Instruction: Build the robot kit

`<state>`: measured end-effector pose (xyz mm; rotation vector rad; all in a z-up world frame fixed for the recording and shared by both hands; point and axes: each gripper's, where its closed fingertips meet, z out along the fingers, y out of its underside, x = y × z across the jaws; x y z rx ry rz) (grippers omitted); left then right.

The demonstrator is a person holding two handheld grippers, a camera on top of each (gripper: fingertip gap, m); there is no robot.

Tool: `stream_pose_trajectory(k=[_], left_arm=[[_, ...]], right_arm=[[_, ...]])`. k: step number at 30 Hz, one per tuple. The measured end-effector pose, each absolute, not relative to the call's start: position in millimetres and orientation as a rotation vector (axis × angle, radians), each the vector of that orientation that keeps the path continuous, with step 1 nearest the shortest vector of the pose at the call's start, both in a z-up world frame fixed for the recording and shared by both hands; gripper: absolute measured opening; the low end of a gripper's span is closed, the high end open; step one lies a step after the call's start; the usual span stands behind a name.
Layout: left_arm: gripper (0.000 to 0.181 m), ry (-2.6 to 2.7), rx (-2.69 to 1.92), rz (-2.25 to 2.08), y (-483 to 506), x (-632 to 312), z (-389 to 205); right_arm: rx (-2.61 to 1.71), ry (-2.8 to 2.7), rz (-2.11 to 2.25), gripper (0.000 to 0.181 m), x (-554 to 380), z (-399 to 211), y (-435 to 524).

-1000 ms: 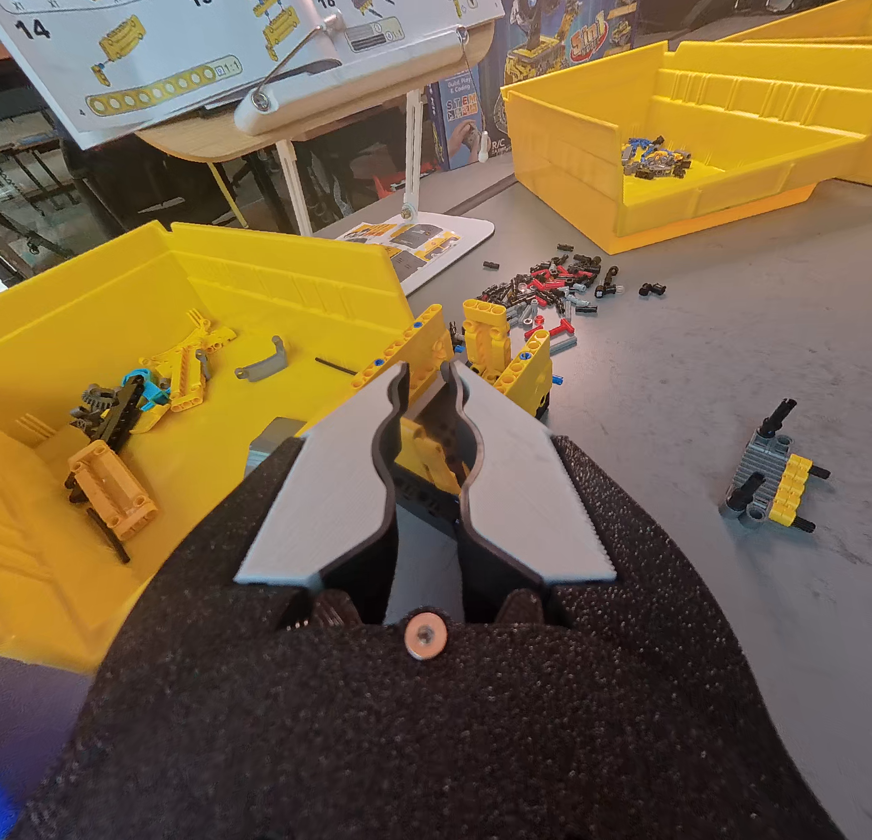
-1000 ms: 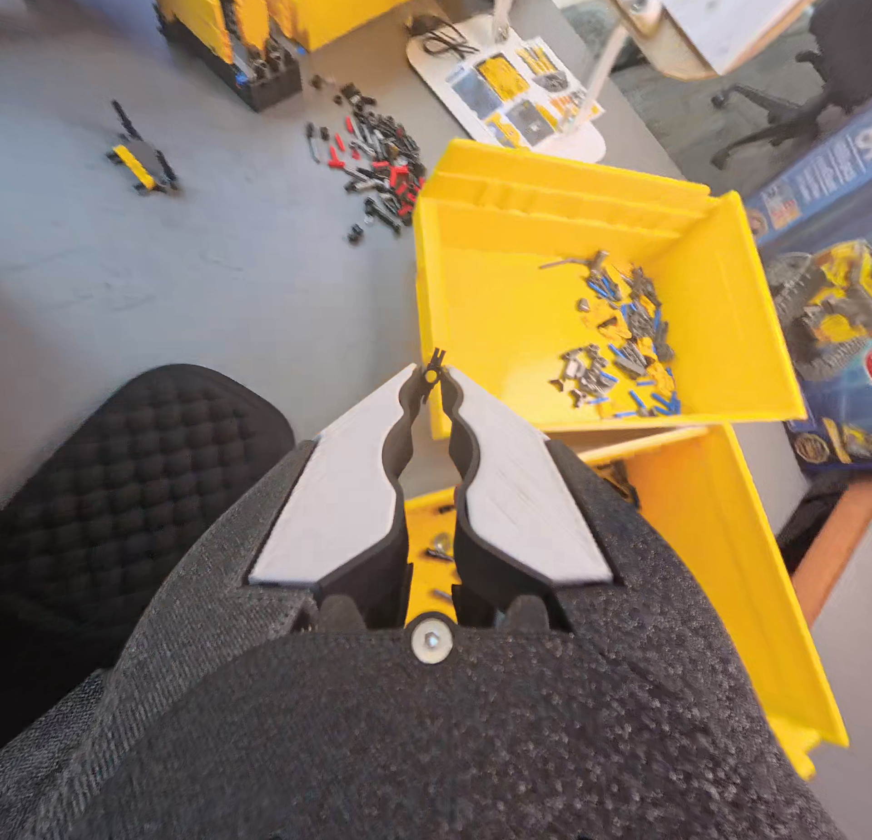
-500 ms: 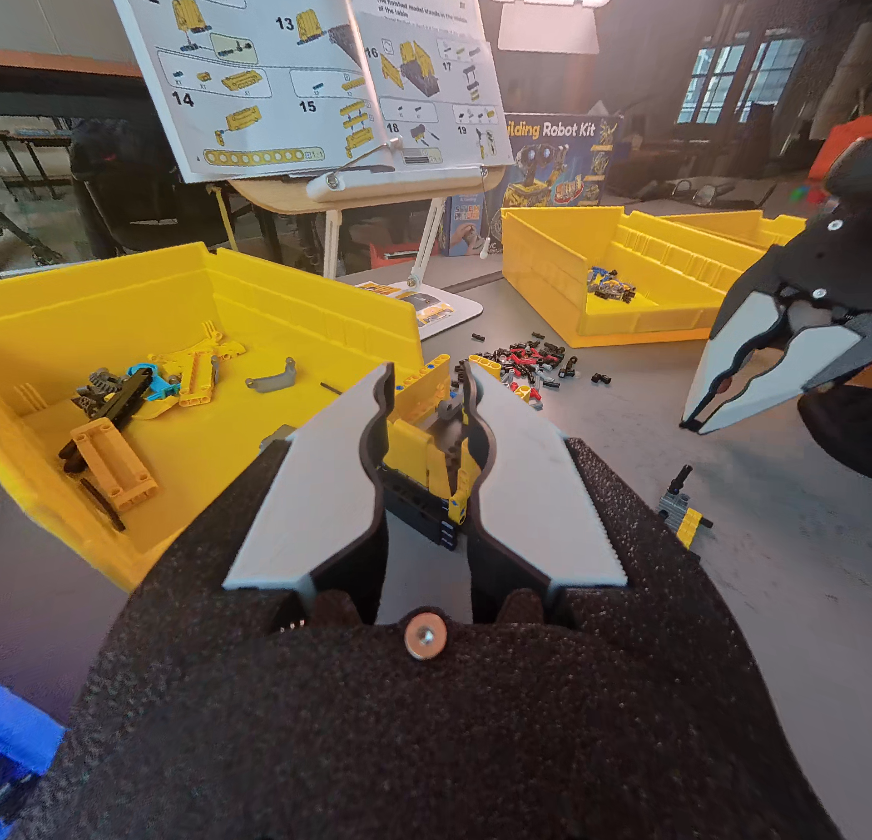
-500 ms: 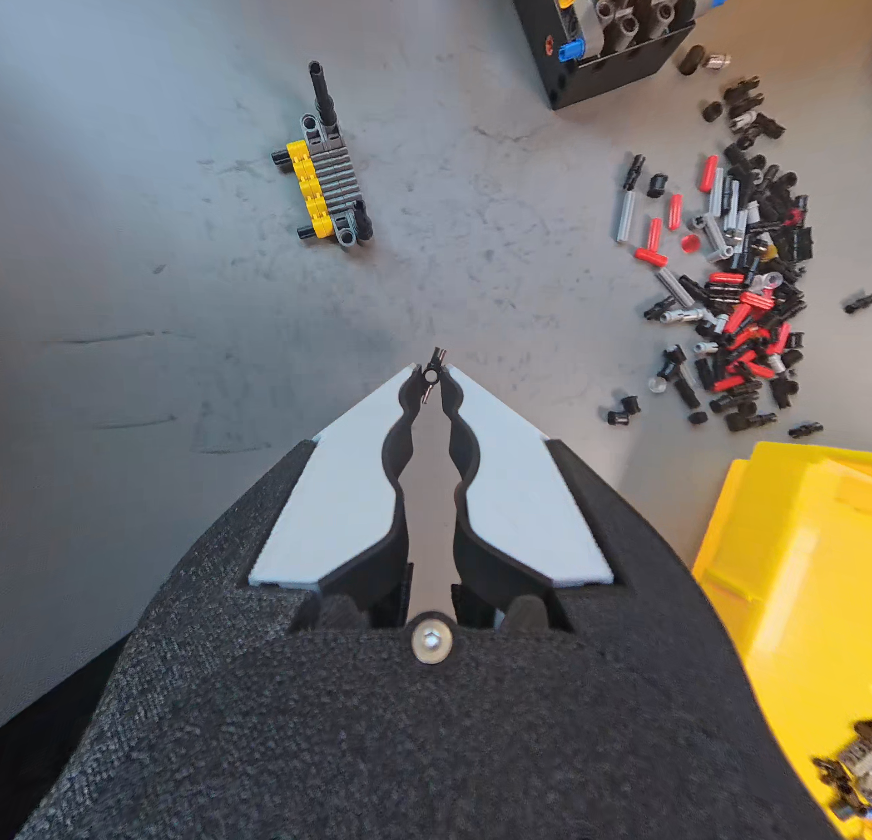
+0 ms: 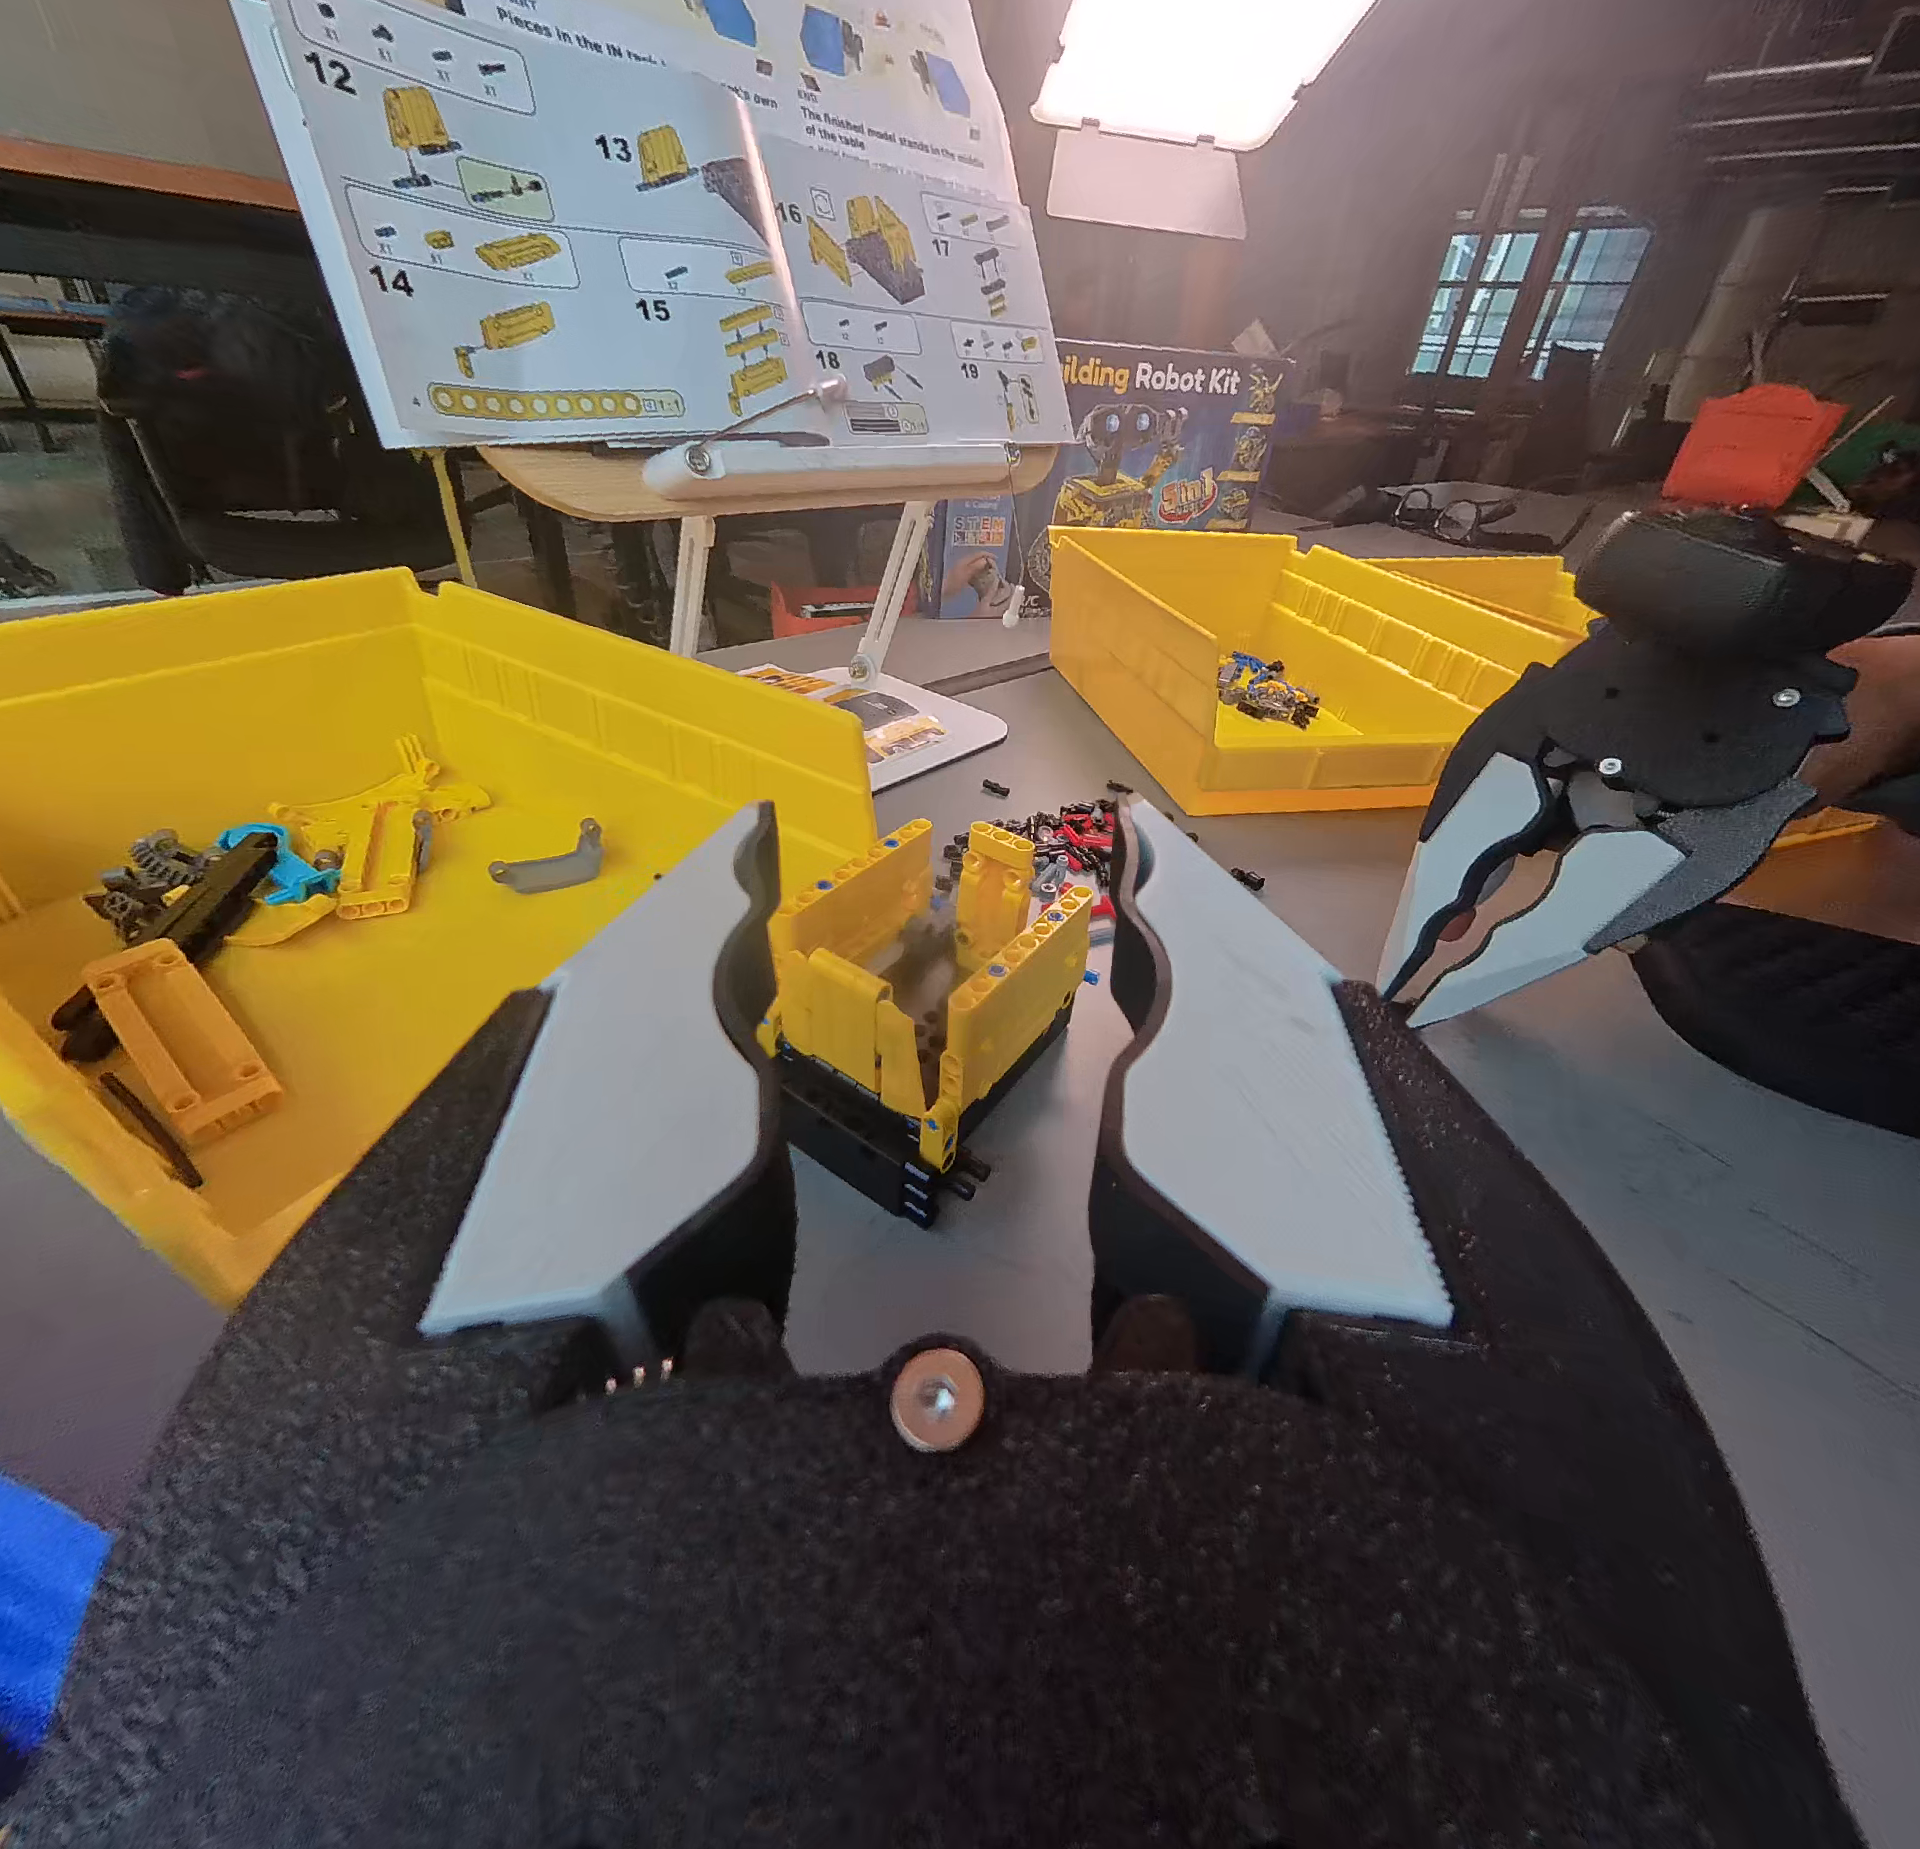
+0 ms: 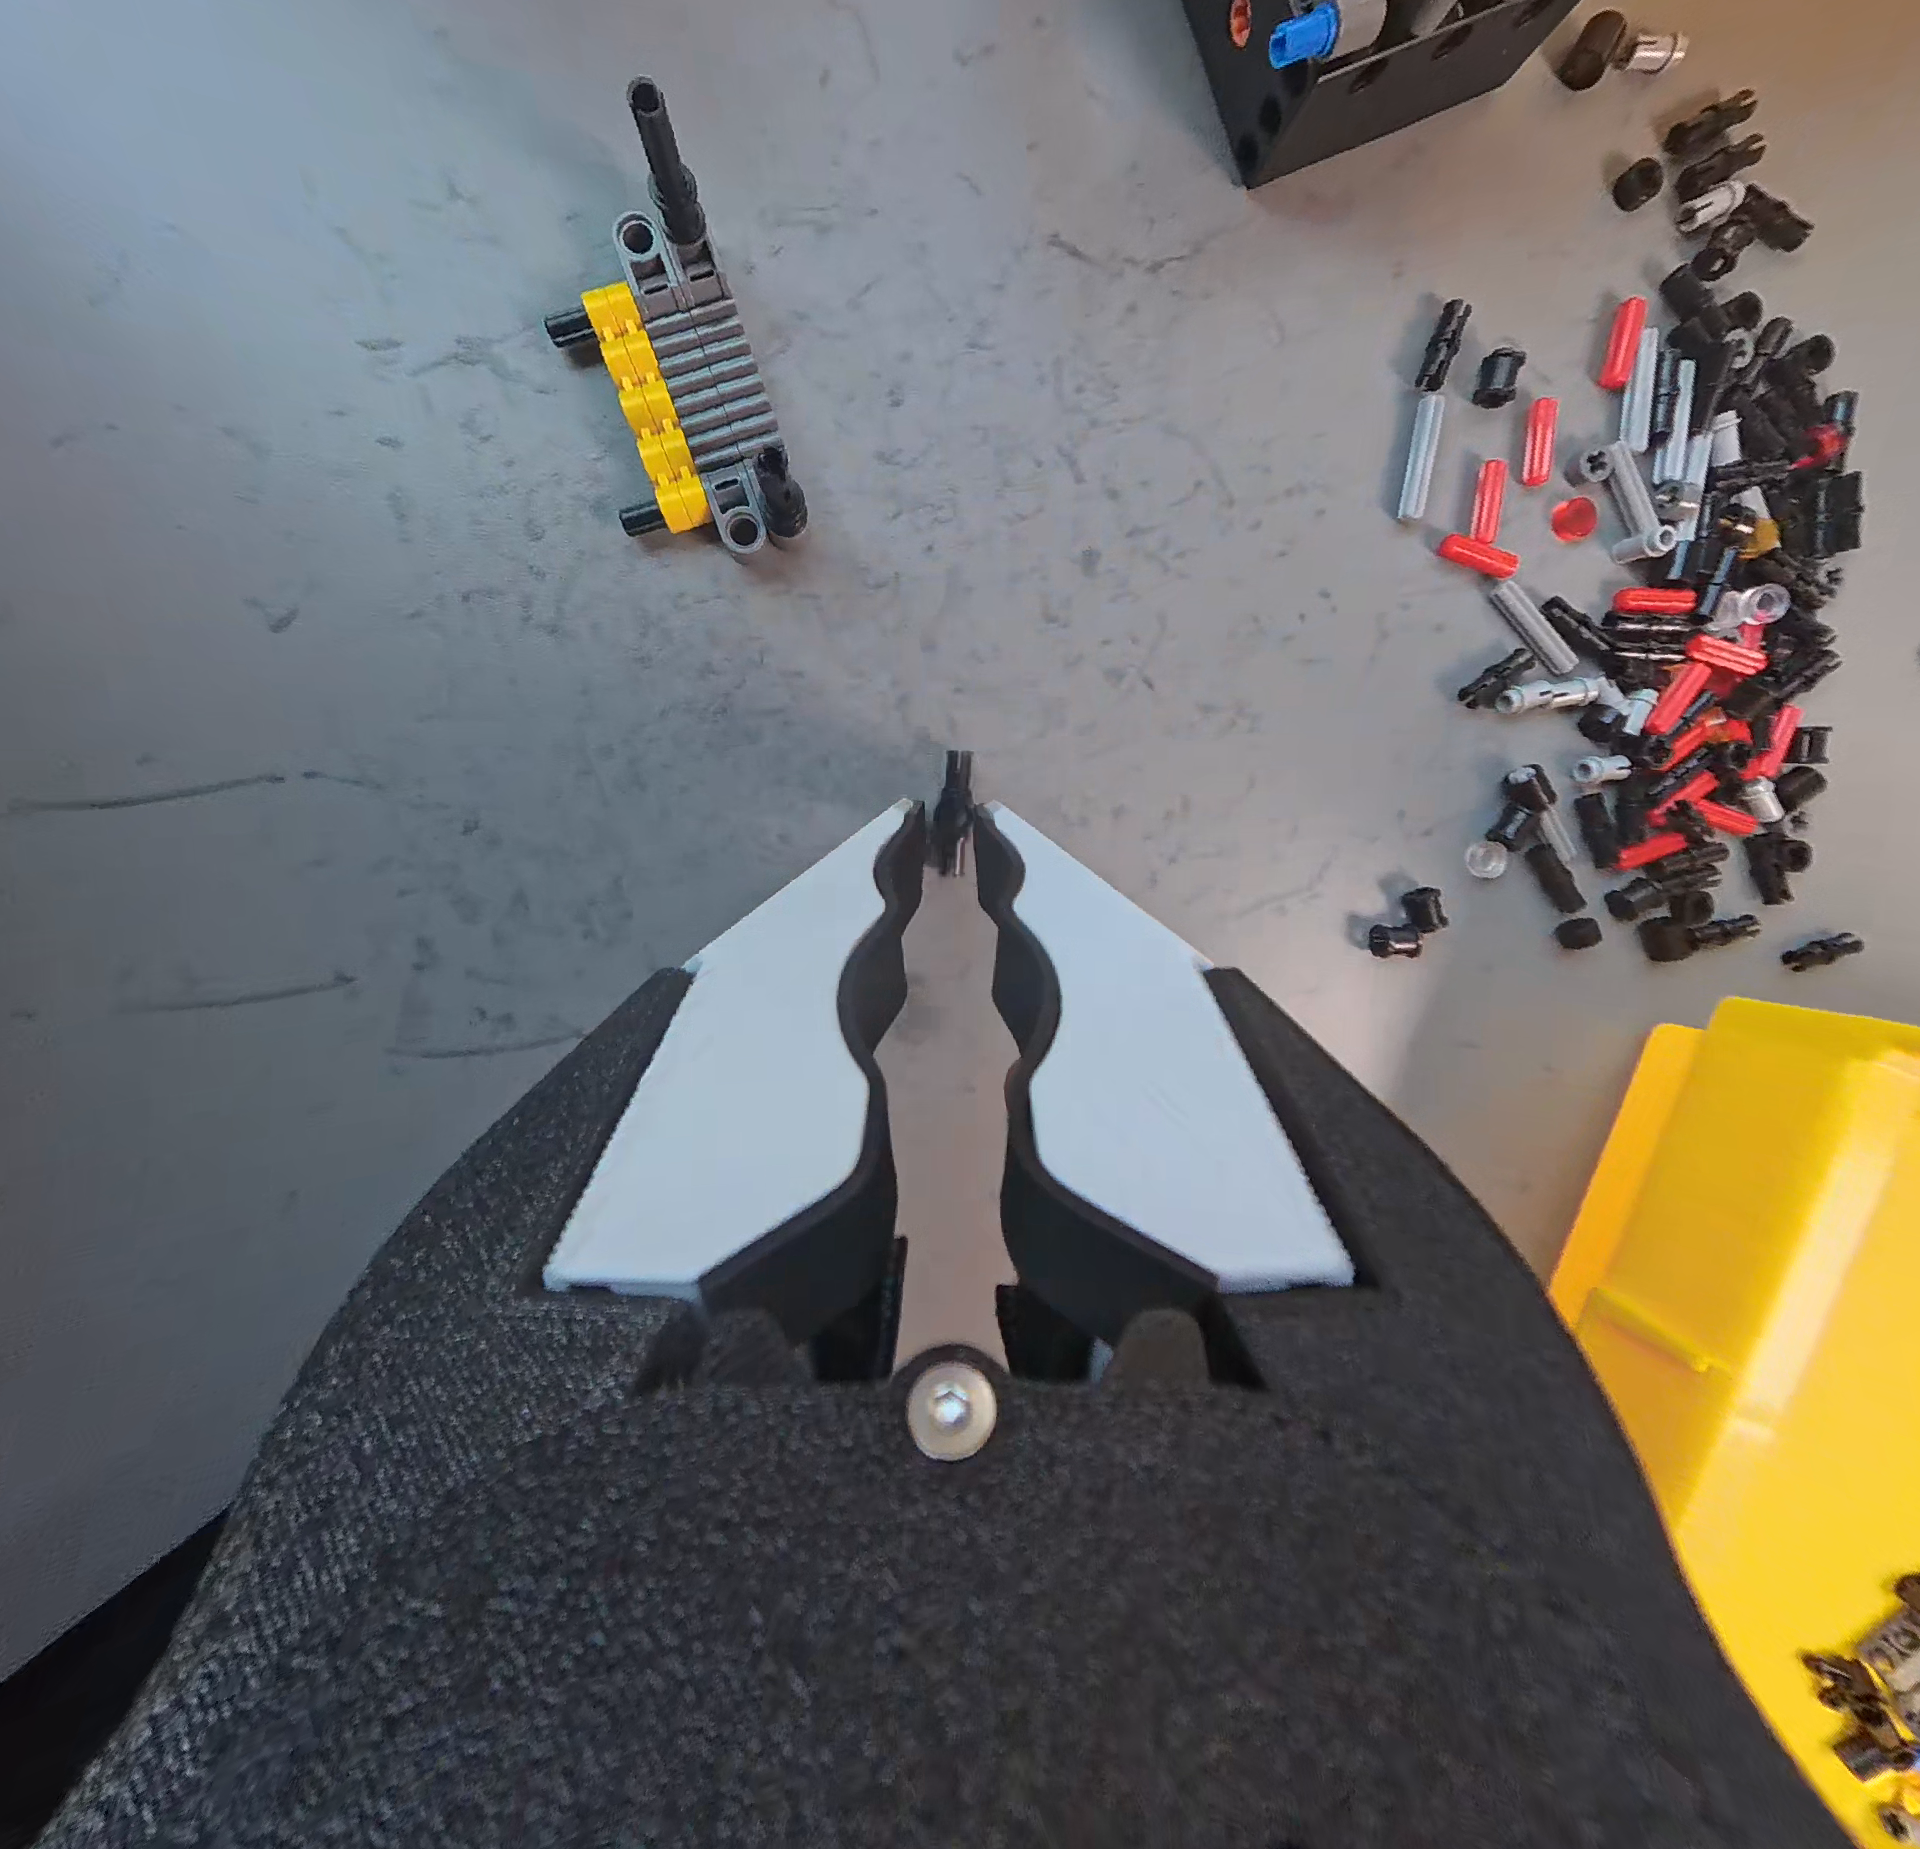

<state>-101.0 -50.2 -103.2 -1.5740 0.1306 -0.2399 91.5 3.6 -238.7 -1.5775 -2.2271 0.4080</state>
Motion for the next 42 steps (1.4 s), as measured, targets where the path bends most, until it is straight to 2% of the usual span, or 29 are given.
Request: stream_pose_trajectory(k=[9,16,22,27,35,42], left_arm=[[0.064,0.151,-1.617,-0.219,-44,-100,-117],[0.063,0.161,-1.638,-0.201,-39,-98,-129],[0.060,0.133,-1.642,-0.163,-39,-105,-131],[0.059,0.128,-1.657,-0.167,-37,-106,-134],[0.057,0.125,-1.682,-0.159,-33,-107,-139],[0.055,0.134,-1.690,-0.138,-33,-106,-140]], right_arm=[[-1.601,-2.086,0.529,0.019,86,-234,2],[-1.484,-1.786,0.747,0.028,92,-162,6],[-1.408,-1.517,0.763,0.026,160,-91,37],[-1.531,-1.250,0.507,0.022,267,-57,110],[-1.872,-1.089,0.065,0.001,415,-81,216],[-2.082,-1.360,-0.124,0.000,433,-145,265]])
